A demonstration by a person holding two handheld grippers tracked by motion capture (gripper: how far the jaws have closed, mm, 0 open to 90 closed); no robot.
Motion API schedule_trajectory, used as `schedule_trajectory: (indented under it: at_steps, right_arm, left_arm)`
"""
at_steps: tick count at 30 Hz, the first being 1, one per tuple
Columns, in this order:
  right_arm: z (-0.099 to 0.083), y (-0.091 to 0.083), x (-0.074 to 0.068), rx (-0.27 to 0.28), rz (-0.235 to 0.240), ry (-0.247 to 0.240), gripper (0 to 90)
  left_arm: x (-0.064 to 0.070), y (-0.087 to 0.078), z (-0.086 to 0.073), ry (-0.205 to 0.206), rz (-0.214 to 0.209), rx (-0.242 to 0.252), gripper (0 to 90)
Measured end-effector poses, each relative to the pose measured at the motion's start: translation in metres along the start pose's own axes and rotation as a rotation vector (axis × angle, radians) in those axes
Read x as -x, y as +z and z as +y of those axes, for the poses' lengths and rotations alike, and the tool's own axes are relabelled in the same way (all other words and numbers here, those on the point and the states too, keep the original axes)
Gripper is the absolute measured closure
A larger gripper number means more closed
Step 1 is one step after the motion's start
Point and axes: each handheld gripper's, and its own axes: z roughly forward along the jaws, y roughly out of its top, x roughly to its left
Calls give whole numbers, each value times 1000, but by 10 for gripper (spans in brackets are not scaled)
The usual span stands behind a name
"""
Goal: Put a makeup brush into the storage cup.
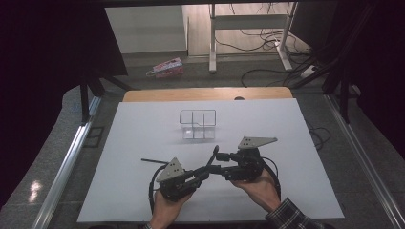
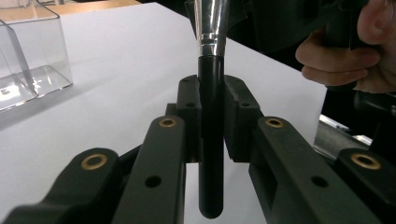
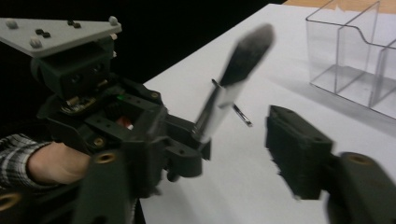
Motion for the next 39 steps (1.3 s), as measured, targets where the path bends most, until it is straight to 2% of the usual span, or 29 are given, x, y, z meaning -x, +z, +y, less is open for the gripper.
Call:
schedule_trajectory:
  at_steps: [1,2,7,10,11,12,13,14,17,18,22,23,24,26,31,32,39]
  right_arm:
    - [0,0,0,0,0,0,421]
    - [0,1,-2,10,-2,6,477]
    - [0,4,-1,23,-1,34,566]
    - [-1,5,2,31,10,59,653]
    - [-1,5,2,31,10,59,653]
    - [-2,5,4,34,17,74,736]
    - [-2,5,4,34,17,74,736]
    - [-3,5,7,33,57,112,770]
    - [-4,5,8,33,58,115,780]
    - [-4,4,8,34,47,105,783]
    - [-2,1,8,37,26,87,784]
    - [-2,1,8,37,26,87,784]
    - [-2,0,9,34,23,84,784]
    - [-2,-1,9,34,13,65,784]
    - [1,-5,9,35,-11,24,785]
    - [2,-6,9,34,-12,20,786]
    - [4,-10,11,29,-16,5,786]
  left_arm:
    - [1,1,0,6,8,-2,791]
    - [2,1,1,16,16,-8,791]
    - [4,3,1,35,30,-23,791]
    - [6,6,1,51,35,-44,789]
    - [6,6,1,51,35,-44,789]
    - [6,7,1,58,38,-58,787]
    - [6,7,1,58,38,-58,784]
    - [5,9,1,56,35,-71,779]
    - [2,9,1,37,28,-77,745]
    - [1,9,2,29,28,-87,650]
    - [0,7,4,41,50,-106,470]
    - [0,6,5,47,56,-109,470]
    - [-1,6,5,51,64,-115,430]
    - [-3,4,5,57,93,-141,319]
    - [-7,-1,6,60,114,-165,205]
    - [-9,-4,6,65,132,-174,190]
    - [-14,-13,7,88,139,-207,101]
